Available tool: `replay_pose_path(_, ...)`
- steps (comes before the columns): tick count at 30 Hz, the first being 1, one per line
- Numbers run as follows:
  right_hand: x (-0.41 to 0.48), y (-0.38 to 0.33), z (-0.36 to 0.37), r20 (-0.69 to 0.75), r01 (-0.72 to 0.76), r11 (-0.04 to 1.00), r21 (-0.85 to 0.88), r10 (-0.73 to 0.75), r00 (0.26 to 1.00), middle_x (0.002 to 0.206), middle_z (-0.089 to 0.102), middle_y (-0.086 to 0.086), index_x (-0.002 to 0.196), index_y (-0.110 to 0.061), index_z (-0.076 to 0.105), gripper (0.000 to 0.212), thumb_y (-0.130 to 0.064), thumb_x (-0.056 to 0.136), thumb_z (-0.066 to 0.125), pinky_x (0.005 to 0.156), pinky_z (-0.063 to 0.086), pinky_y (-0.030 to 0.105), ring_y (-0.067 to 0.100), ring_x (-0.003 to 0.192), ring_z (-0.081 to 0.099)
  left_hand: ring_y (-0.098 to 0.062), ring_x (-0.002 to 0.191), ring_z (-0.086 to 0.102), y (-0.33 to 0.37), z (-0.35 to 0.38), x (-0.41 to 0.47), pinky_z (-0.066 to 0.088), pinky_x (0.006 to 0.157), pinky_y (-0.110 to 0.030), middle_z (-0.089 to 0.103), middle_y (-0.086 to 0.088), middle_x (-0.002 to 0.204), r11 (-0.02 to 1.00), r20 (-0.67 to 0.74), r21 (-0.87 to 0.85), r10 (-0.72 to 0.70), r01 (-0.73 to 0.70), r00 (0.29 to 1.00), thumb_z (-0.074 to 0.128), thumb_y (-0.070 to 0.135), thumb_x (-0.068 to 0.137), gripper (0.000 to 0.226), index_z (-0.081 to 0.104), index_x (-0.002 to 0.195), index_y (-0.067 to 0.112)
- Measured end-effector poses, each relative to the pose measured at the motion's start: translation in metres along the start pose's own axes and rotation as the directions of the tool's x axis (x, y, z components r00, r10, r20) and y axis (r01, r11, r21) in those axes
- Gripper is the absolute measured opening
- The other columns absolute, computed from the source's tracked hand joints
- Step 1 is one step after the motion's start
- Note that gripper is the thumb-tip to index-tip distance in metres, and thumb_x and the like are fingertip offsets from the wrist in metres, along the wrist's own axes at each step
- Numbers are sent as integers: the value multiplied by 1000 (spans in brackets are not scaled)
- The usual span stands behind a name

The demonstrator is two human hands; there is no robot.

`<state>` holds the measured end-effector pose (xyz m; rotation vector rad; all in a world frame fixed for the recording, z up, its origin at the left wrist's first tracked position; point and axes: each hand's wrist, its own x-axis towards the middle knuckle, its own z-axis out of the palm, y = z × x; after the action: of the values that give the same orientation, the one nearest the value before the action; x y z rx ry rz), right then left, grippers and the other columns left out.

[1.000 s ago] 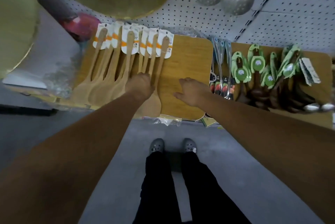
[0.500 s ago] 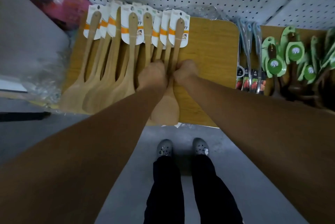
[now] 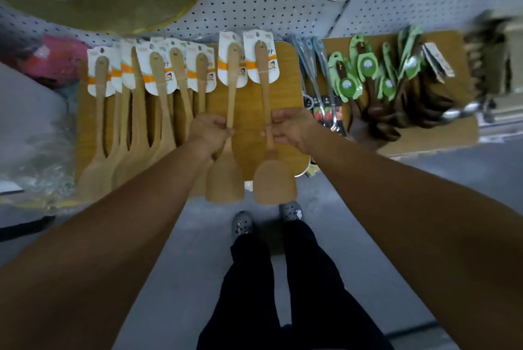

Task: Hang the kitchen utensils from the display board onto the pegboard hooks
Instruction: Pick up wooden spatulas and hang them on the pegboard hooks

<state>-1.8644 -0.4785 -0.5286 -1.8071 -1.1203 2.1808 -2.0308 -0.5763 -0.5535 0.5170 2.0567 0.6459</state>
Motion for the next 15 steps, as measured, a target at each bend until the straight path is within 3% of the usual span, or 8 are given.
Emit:
replay_pose_path(4, -50, 22, -43, -55, 29, 993, 116, -22, 998, 98, 68, 21, 109, 10, 59, 21, 18, 89, 57, 61, 62, 30, 25, 72, 72, -10, 82, 61, 25, 25, -55, 50, 71, -16, 65, 2, 92, 998, 168, -51, 40, -31, 985, 72, 0, 83, 33, 68, 115, 7)
replay_pose_path(7, -95, 56, -79, -118, 55, 970, 237, -27, 993, 90, 69, 25, 119, 21, 55, 28, 18, 91, 52, 59, 60, 29, 24, 65, 74, -8, 74, 61, 27, 50, -99, 47, 58, -8, 65, -2, 93, 996, 242, -80, 61, -43, 968, 67, -11, 83, 34, 67, 115, 0)
replay_pose_path(10, -153, 87, -113, -216, 120, 959, 257, -64, 974, 99, 66, 25, 115, 17, 59, 29, 18, 87, 59, 68, 62, 30, 24, 72, 73, 5, 67, 61, 35, 76, -141, 50, 69, -14, 68, 0, 94, 985, 352, -146, 141, -95, 925, 61, -14, 85, 34, 67, 117, -1)
replay_pose_path(12, -189, 106, -137, -288, 182, 937, 298, -94, 953, 100, 68, 22, 107, 9, 64, 22, 17, 87, 59, 79, 62, 34, 26, 79, 72, 0, 75, 65, 43, 95, -167, 54, 79, -23, 71, 9, 87, 974, 408, -175, 202, -141, 890, 64, -10, 86, 31, 72, 105, 12)
replay_pose_path(15, -236, 133, -174, -404, 294, 859, 419, -113, 908, 95, 71, 21, 107, 9, 66, 21, 16, 88, 60, 73, 62, 30, 24, 76, 74, -2, 80, 68, 57, 123, -207, 56, 81, -26, 74, 19, 79, 954, 477, -236, 279, -184, 833, 68, -10, 83, 39, 70, 95, 26)
